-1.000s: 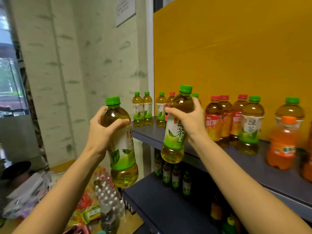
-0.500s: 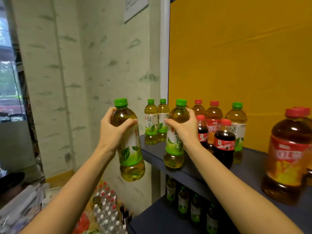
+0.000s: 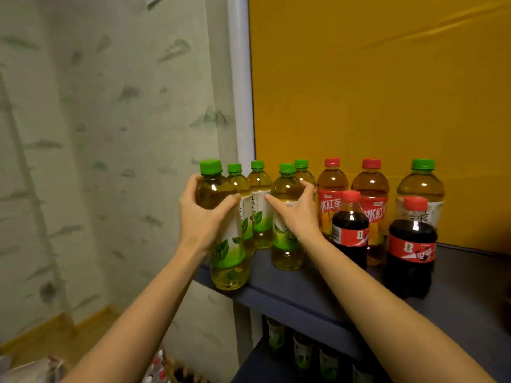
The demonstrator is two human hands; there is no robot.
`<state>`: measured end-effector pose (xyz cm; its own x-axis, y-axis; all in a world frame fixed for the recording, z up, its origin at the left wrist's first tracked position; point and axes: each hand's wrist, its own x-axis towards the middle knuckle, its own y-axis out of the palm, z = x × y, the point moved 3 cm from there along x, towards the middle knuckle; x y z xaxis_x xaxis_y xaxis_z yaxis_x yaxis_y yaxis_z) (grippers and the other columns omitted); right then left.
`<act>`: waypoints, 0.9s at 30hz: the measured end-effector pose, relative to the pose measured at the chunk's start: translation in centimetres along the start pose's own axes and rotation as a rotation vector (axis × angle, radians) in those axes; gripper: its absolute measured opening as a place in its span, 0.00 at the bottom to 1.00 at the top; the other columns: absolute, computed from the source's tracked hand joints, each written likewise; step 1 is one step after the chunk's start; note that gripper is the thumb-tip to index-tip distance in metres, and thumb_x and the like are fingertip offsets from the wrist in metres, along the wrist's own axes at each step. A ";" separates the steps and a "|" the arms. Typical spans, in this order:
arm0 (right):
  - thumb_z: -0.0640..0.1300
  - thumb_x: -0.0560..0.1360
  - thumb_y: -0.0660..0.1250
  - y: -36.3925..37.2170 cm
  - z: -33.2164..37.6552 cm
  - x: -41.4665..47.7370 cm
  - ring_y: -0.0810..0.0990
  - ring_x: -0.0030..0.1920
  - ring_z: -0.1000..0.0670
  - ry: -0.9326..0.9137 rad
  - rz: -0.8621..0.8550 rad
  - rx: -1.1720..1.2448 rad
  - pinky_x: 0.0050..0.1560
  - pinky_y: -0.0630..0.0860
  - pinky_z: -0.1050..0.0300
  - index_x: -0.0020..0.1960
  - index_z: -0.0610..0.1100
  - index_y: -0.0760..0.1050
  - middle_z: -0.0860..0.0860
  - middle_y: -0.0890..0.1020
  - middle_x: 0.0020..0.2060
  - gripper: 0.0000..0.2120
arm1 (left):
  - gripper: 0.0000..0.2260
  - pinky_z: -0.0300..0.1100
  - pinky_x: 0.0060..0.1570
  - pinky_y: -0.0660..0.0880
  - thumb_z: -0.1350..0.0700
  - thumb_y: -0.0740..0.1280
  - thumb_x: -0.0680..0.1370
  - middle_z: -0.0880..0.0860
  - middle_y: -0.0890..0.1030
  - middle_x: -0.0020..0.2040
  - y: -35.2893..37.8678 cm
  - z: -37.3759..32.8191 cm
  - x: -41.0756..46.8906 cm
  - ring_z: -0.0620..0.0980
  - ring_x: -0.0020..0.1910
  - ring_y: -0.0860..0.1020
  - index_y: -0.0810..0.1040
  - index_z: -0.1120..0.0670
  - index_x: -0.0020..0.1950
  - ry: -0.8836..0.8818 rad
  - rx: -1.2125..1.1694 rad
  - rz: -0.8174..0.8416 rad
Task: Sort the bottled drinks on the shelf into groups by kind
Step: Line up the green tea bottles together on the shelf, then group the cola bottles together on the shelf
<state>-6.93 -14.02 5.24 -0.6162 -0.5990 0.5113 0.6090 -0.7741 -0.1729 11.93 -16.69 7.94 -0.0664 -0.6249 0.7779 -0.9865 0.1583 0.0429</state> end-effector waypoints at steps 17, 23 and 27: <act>0.52 0.75 0.64 -0.1 -0.5 -2.8 0.58 0.73 0.50 -0.110 -0.075 -0.335 0.71 0.60 0.53 0.75 0.44 0.49 0.48 0.59 0.72 0.36 | 0.26 0.32 0.51 0.74 0.51 0.75 0.68 0.53 0.77 0.55 6.0 6.7 1.5 0.49 0.54 0.77 0.68 0.55 0.61 0.021 -0.071 0.131; 0.46 0.74 0.67 -2.3 0.5 -4.7 0.63 0.70 0.51 -0.162 -0.040 -0.421 0.70 0.64 0.53 0.72 0.44 0.58 0.49 0.64 0.68 0.30 | 0.27 0.40 0.54 0.69 0.47 0.73 0.69 0.56 0.75 0.57 6.5 6.7 1.3 0.50 0.57 0.73 0.69 0.59 0.62 0.081 0.043 0.080; 0.45 0.74 0.67 -4.8 1.6 -6.5 0.68 0.65 0.54 -0.253 -0.090 -0.474 0.65 0.65 0.60 0.66 0.45 0.66 0.51 0.71 0.62 0.22 | 0.29 0.39 0.55 0.64 0.42 0.70 0.69 0.58 0.75 0.57 6.6 6.7 1.2 0.55 0.59 0.70 0.71 0.60 0.62 0.105 0.134 0.031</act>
<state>-5.08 -6.06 4.06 -0.4807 -0.5036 0.7178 0.2315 -0.8625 -0.4501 4.35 -21.47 4.97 -0.0880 -0.5367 0.8392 -0.9958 0.0689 -0.0603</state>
